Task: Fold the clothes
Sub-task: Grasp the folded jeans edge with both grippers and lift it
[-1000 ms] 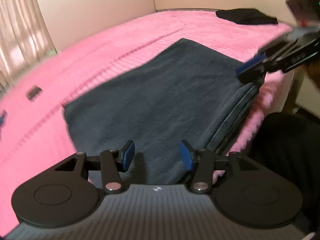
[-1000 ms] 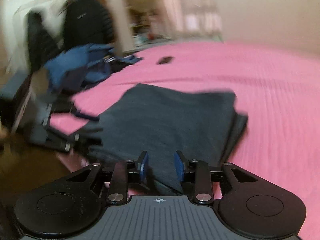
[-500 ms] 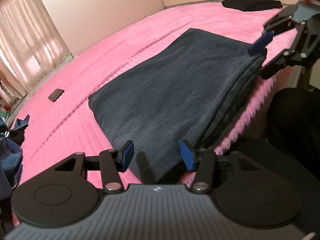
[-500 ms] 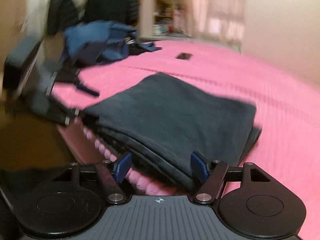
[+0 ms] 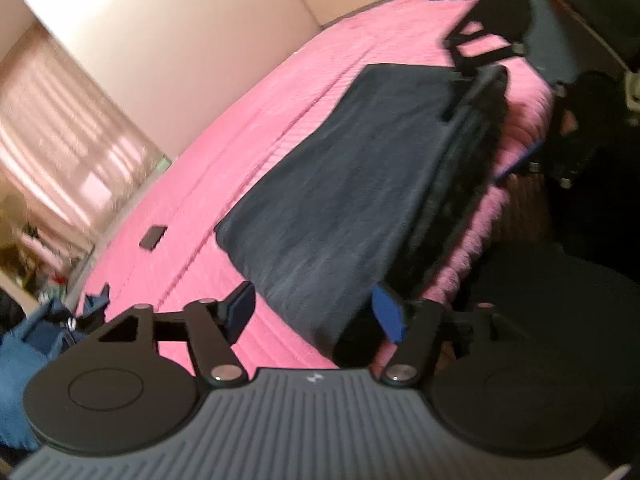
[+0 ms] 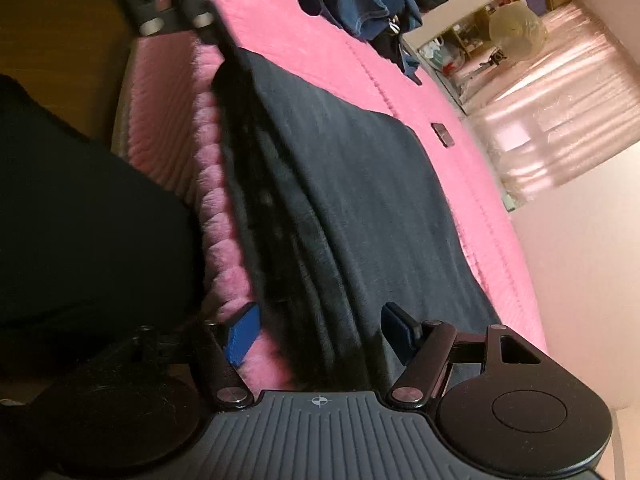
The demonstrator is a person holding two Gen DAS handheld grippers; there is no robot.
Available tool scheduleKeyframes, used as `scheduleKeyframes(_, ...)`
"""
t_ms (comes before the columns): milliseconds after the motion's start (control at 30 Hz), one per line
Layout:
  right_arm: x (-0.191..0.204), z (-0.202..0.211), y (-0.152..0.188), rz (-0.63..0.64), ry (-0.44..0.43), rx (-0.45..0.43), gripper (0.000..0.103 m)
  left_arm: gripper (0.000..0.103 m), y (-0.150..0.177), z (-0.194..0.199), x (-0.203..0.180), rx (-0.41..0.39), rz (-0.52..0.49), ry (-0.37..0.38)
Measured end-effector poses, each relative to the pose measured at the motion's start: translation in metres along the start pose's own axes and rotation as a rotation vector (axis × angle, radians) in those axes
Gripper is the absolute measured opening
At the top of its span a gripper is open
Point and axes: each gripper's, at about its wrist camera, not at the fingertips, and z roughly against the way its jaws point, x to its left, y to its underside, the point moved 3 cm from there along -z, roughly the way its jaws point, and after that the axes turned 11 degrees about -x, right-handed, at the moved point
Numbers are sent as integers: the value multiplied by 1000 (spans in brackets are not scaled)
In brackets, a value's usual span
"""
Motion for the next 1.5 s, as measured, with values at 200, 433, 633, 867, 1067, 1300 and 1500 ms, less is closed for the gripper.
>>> scheduleKeyframes(200, -18, 2, 3, -80, -79, -24, 42, 78, -6, -9, -40, -30, -211, 43)
scheduleKeyframes(433, -52, 15, -14, -179, -23, -88, 31, 79, -3, -42, -65, 4, -427, -2)
scheduleKeyframes(633, -44, 15, -9, -200, -29, -89, 31, 55, -2, -59, -55, 40, -431, -25)
scheduleKeyframes(867, -30, 25, -9, -228, 27, -116, 77, 30, -11, -63, -34, 71, -333, 57)
scheduleKeyframes(1067, -8, 6, -15, -101, 60, -78, 77, 29, -15, -64, -22, 88, -253, 92)
scheduleKeyframes(1300, 6, -18, 8, 59, 134, 33, 77, 29, -15, -65, -20, 91, -221, 104)
scheduleKeyframes(1500, -9, -16, 33, 66, 187, 101, 76, 29, -18, -61, -30, 86, -222, 105)
